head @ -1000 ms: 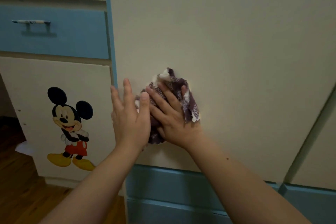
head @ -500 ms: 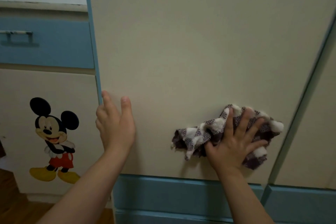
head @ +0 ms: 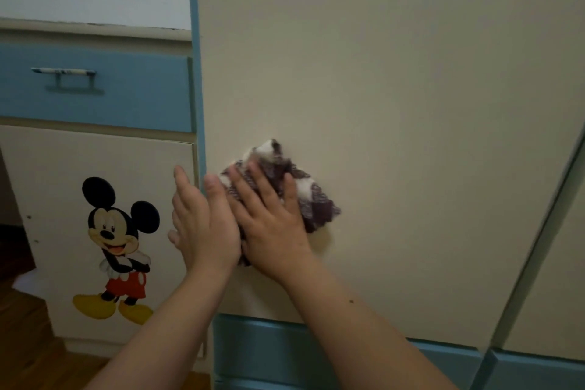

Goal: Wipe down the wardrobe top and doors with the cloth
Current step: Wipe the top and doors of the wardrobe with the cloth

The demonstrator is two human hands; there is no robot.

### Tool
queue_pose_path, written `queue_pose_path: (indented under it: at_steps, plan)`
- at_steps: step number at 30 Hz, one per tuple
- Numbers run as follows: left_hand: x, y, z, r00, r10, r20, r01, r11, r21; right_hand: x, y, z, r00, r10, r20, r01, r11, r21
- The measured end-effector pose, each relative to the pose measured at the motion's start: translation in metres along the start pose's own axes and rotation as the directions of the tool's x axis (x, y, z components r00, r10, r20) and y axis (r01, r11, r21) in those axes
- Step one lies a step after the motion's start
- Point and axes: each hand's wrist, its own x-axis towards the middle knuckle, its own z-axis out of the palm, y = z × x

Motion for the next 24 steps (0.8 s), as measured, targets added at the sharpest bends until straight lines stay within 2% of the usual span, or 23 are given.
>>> queue_pose_path:
  at_steps: [4, 7, 9, 11, 13, 17, 21, 24]
  plan:
    - [0.003, 0.010, -0.004, 0.989, 0.138, -0.043, -0.134, 0.986, 0.100, 0.033, -0.004, 0.001, 0.978, -0.193, 0.076, 0.200, 0.973, -0.111]
    - [0.006, 0.018, -0.006, 0.982, 0.187, -0.022, -0.183, 0.976, 0.115, 0.058, 0.009, -0.002, 0.967, -0.254, -0.008, 0.252, 0.965, -0.071]
    - [0.007, 0.020, -0.004, 0.981, 0.195, -0.004, -0.193, 0.973, 0.128, 0.070, 0.019, -0.011, 0.964, -0.265, -0.006, 0.263, 0.959, -0.107]
    - [0.008, 0.021, -0.003, 0.981, 0.193, 0.007, -0.192, 0.970, 0.151, 0.075, 0.027, -0.016, 0.974, -0.226, -0.020, 0.223, 0.970, -0.102]
    - [0.009, 0.023, -0.002, 0.982, 0.189, 0.027, -0.191, 0.967, 0.169, 0.076, 0.034, -0.017, 0.983, -0.163, -0.088, 0.163, 0.987, -0.008]
    - [0.010, 0.031, 0.005, 0.978, 0.201, 0.056, -0.208, 0.964, 0.168, 0.075, 0.056, -0.023, 0.974, 0.034, -0.223, -0.007, 0.992, 0.125]
    - [0.013, 0.040, 0.015, 0.979, 0.158, 0.128, -0.177, 0.971, 0.158, 0.047, 0.085, -0.038, 0.965, 0.177, -0.193, -0.160, 0.982, 0.100]
    - [0.016, 0.045, 0.020, 0.983, 0.126, 0.137, -0.148, 0.975, 0.167, 0.012, 0.107, -0.043, 0.936, 0.294, -0.192, -0.305, 0.952, -0.027]
